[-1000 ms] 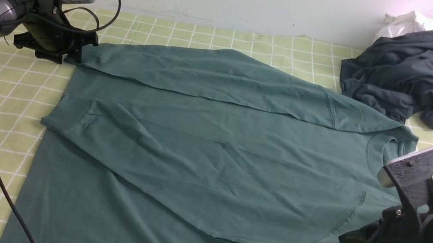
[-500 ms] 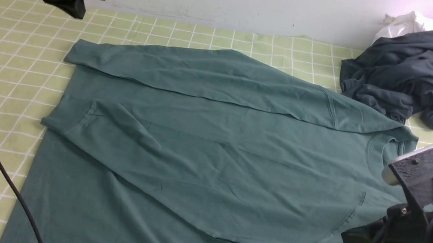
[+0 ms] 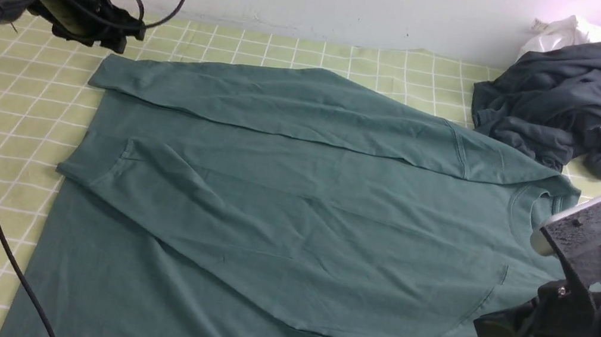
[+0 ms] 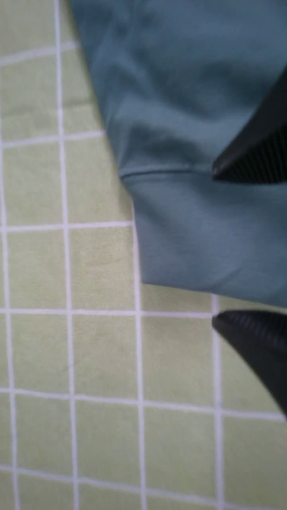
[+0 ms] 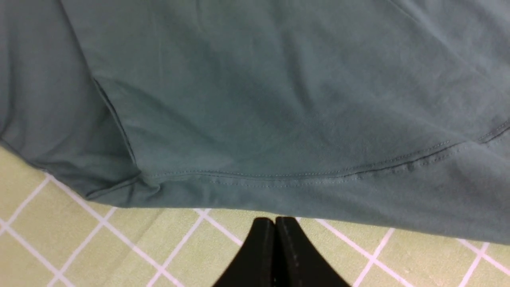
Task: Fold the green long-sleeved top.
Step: Use the left arm to clamp the cuff farthest from it, then use the left arm to drag and drop the cuff onto the cuff closest to the left arm
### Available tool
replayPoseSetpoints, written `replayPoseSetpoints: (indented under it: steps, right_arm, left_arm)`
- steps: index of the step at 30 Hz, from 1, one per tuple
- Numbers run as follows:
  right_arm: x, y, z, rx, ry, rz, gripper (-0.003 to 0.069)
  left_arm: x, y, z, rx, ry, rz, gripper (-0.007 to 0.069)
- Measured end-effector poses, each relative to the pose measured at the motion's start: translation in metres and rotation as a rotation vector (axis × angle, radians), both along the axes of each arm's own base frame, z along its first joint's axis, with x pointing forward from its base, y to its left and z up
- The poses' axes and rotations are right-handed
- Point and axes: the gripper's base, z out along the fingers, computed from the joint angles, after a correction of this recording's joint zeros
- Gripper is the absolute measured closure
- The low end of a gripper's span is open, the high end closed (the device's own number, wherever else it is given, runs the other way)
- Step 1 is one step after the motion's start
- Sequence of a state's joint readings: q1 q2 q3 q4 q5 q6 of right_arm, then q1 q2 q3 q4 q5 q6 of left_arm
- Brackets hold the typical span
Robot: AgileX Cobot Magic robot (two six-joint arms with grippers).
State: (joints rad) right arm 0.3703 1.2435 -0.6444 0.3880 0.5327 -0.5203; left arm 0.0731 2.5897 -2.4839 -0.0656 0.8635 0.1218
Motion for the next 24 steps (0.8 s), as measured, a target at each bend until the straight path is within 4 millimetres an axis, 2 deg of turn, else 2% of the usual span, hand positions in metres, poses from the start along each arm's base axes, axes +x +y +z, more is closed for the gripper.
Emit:
replayPoseSetpoints:
  steps: [2,4,6,9,11,13,14,16,19,24]
  right_arm:
    - [0.002,0.001,-0.003,-0.011,0.008,0.010,0.0669]
    - [0.002,0.001,-0.005,-0.017,0.010,0.016,0.0669]
    - [0.002,0.001,-0.005,-0.019,0.009,0.019,0.0669]
    - [0.002,0.001,-0.005,-0.021,0.007,0.021,0.0669]
    - [0.002,0.001,-0.005,-0.025,0.004,0.028,0.0669]
    - [0.002,0.001,-0.005,-0.027,0.004,0.030,0.0669]
    - [0.002,0.001,-0.005,-0.029,0.003,0.034,0.0669]
    - [0.002,0.001,-0.005,-0.030,0.006,0.037,0.0669]
    - [0.001,0.001,-0.006,-0.030,0.012,0.039,0.0669]
    - [0.000,0.001,-0.004,-0.023,0.019,0.041,0.0669]
  left_arm:
    - [0.004,0.000,-0.019,0.000,0.001,0.002,0.0153]
    - [0.007,0.001,-0.035,0.000,0.011,0.004,0.0146]
    - [0.008,0.001,-0.041,-0.004,0.010,0.010,0.0155]
    - [0.009,0.003,-0.043,-0.007,0.006,0.028,0.0211]
    - [0.008,0.001,-0.043,-0.018,0.019,0.039,0.0328]
    - [0.007,0.001,-0.043,-0.020,0.029,0.041,0.0386]
    - [0.006,0.000,-0.041,-0.016,0.040,0.038,0.0475]
    - [0.002,0.000,-0.034,-0.005,0.072,0.035,0.0572]
    - [-0.005,-0.001,-0.013,0.001,0.095,0.030,0.0597]
    - [-0.027,-0.010,0.047,0.007,0.139,0.006,0.0598]
